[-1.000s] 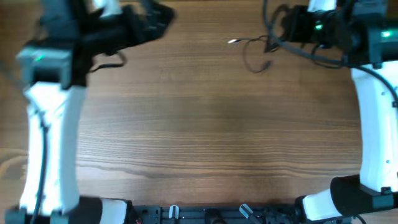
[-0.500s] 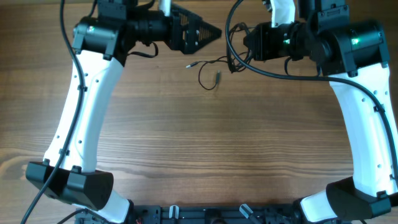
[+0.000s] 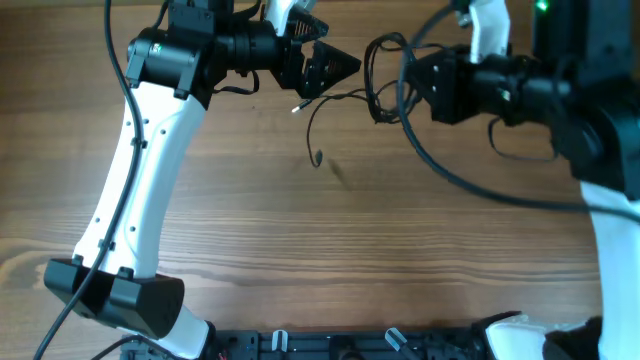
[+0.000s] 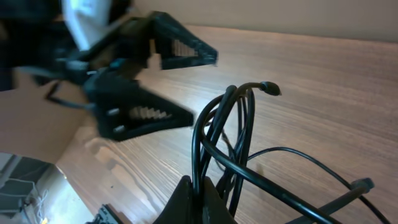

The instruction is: Untangle cables

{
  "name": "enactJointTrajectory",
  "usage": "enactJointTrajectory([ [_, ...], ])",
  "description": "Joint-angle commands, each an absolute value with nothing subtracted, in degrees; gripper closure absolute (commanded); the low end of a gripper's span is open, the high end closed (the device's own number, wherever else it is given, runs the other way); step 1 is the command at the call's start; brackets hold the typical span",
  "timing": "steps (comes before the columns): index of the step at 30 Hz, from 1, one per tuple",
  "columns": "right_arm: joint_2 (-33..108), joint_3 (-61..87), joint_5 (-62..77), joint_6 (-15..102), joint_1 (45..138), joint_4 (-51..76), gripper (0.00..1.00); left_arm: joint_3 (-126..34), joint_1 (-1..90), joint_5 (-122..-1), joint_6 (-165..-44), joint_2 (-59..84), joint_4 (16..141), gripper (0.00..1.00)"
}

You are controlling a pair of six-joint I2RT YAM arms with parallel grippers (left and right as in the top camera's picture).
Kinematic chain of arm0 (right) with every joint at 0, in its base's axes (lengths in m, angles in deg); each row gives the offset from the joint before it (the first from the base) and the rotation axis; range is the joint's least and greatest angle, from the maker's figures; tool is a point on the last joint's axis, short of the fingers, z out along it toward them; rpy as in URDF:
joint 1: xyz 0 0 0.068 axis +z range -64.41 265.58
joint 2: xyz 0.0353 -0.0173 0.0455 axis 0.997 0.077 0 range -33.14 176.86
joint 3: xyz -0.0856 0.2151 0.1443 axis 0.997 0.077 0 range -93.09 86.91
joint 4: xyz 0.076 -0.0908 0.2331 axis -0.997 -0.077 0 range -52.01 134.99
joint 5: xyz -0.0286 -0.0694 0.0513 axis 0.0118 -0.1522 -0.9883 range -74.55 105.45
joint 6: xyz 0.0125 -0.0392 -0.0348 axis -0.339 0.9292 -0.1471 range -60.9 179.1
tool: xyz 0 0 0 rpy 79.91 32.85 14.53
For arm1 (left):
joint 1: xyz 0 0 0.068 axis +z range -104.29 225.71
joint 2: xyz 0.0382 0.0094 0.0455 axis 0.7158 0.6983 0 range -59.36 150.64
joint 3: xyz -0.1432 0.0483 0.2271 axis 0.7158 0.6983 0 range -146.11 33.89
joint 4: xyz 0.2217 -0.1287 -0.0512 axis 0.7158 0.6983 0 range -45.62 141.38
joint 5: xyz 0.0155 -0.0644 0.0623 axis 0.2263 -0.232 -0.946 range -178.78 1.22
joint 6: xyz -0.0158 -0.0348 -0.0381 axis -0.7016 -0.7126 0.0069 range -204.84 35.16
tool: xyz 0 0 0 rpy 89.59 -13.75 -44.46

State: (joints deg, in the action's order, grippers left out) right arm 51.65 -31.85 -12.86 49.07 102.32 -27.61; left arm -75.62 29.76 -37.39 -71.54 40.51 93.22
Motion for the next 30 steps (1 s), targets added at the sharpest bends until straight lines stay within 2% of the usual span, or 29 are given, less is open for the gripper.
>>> enactJointTrajectory([
  [1, 49.25, -33.51, -14.24, 48.48, 102.67, -28.36, 0.96, -75.93, 27.01, -37.85, -70.06, 42.63, 93.0, 0.01],
  [3, 48.79, -33.51, -14.24, 48.57, 102.67, -29.01, 0.96, -75.95, 25.0, -37.85, -70.04, 43.31, 92.47, 0.06],
  [6, 48.81, -33.51, -14.24, 48.62, 102.67, -29.8, 0.96, -75.95, 22.05, -37.87, -70.04, 43.97, 91.12, 0.25],
  [7, 48.81, -33.51, -14.22, 48.64, 102.67, -29.99, 0.96, -75.95, 21.24, -37.87, -70.04, 44.05, 90.75, 0.39],
  [8, 48.81, -33.51, -14.22, 48.68, 102.67, -30.13, 0.96, -75.95, 20.71, -37.87, -70.01, 44.05, 90.35, 0.64],
  [9, 48.81, -33.51, -14.22, 48.9, 102.67, -30.26, 0.96, -75.95, 20.45, -37.87, -70.04, 44.05, 90.05, 0.96],
  [13, 48.81, -33.51, -13.39, 50.17, 102.67, -31.28, 0.96, -75.95, 20.58, -38.94, -70.15, 44.05, 90.09, 0.96],
  [15, 48.81, -33.51, -9.76, 50.17, 102.67, -31.83, 0.96, -75.95, 22.07, -44.18, -72.55, 43.57, 91.25, 0.96],
  [21, 49.95, -33.51, 3.62, 50.12, 102.21, -31.96, 0.96, -75.97, 31.23, -55.51, -78.34, 37.04, 100.08, 0.96],
  [25, 53.53, -33.49, 4.73, 50.17, 100.44, -31.94, 0.96, -75.97, 36.82, -62.26, -82.65, 31.71, 104.54, 0.96],
  [28, 56.44, -33.49, 4.34, 49.64, 100.28, -31.81, 0.96, -75.97, 40.01, -62.3, -85.95, 29.43, 105.3, 0.96],
  [29, 57.58, -33.49, 2.18, 49.58, 100.31, -31.87, 0.91, -75.97, 40.91, -62.33, -87.15, 29.04, 105.3, 0.96],
  [30, 58.62, -33.49, -0.34, 50.04, 100.31, -31.96, 0.68, -75.97, 41.63, -62.37, -87.96, 29.02, 105.33, 0.96],
])
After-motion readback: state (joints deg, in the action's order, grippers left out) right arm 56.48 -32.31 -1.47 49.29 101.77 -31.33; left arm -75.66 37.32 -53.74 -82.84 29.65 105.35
